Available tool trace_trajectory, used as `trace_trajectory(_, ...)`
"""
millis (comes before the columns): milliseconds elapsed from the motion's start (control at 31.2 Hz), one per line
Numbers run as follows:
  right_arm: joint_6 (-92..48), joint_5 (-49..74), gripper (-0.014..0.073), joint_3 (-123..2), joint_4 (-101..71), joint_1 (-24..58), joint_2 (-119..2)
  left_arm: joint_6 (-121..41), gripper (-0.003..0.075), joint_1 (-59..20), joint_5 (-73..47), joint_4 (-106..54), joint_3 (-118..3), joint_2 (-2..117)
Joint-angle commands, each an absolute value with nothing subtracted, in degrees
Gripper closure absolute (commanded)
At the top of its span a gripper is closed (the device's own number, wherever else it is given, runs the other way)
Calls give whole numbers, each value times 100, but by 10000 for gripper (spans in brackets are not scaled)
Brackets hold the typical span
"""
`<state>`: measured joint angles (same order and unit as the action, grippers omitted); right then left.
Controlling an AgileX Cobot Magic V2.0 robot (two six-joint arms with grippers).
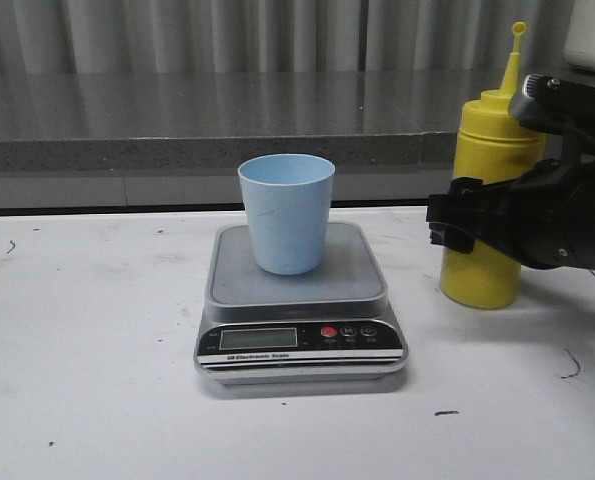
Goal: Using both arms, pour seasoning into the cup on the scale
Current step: 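Reach the right gripper to the yellow squeeze bottle and grasp it, then lift the yellow bottle high off the table with the right gripper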
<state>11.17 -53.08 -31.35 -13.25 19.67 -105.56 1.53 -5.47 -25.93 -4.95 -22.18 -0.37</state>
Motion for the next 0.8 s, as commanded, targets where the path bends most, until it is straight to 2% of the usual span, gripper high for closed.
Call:
trace_trajectory(0, 1152, -5965, 6, -3247, -1299, 1964, -10416, 212, 740, -546, -2128, -553, -2356, -124)
trace_trajectory(96, 1152, -5969, 12, -3247, -1299, 1964, -10416, 212, 740, -546, -2128, -553, -2356, -124)
trace_trajectory(160, 1152, -5999, 81, -3247, -1282, 1964, -10416, 212, 740, -546, -2128, -553, -2356, -124)
trace_trajectory(288, 1147, -6136, 396, -3247, -1124, 1964, -10416, 212, 740, -546, -2128, -553, -2356, -124)
trace_trajectory(353, 1147, -6306, 476, -3247, -1040, 1964, -10404, 212, 740, -546, -2128, -553, -2356, -124)
trace_trajectory(577, 638, -6520, 482, -3247, -894, 1964, -9991, 212, 740, -546, -2128, -553, -2356, -124)
trace_trajectory(769, -1188, -5562, 482, -3638, -890, 1964, -9309, 212, 740, -546, -2128, -553, -2356, -124)
